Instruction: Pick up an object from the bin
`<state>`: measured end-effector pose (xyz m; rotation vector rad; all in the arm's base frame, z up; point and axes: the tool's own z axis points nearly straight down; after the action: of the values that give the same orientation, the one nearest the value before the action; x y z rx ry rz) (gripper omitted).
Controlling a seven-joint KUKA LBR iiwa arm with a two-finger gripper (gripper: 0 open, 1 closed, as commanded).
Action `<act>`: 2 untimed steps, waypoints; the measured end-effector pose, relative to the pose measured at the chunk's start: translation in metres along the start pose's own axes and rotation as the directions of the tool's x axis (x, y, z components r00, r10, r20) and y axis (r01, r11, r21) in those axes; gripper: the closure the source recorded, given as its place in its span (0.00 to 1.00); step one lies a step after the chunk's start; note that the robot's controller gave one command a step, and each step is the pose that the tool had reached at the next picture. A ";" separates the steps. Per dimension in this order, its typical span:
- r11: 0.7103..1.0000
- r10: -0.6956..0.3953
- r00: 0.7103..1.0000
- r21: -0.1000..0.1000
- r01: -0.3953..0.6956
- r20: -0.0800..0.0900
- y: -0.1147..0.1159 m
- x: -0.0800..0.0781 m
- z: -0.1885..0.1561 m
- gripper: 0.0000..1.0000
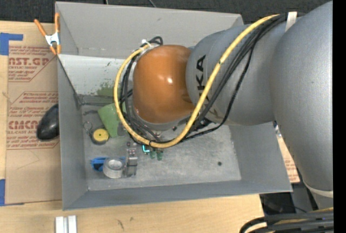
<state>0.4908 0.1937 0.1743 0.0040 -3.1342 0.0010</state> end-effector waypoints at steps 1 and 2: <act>0.999 0.049 0.999 0.001 -0.049 0.000 0.004 0.000 0.101 0.00; 0.999 0.050 0.999 -0.004 -0.050 0.010 0.005 -0.003 0.095 1.00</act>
Offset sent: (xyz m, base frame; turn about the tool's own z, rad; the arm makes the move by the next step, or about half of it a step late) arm 0.0014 0.0042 -0.0958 0.0496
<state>0.4932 0.1987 0.0793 -0.0744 -3.1438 -0.0041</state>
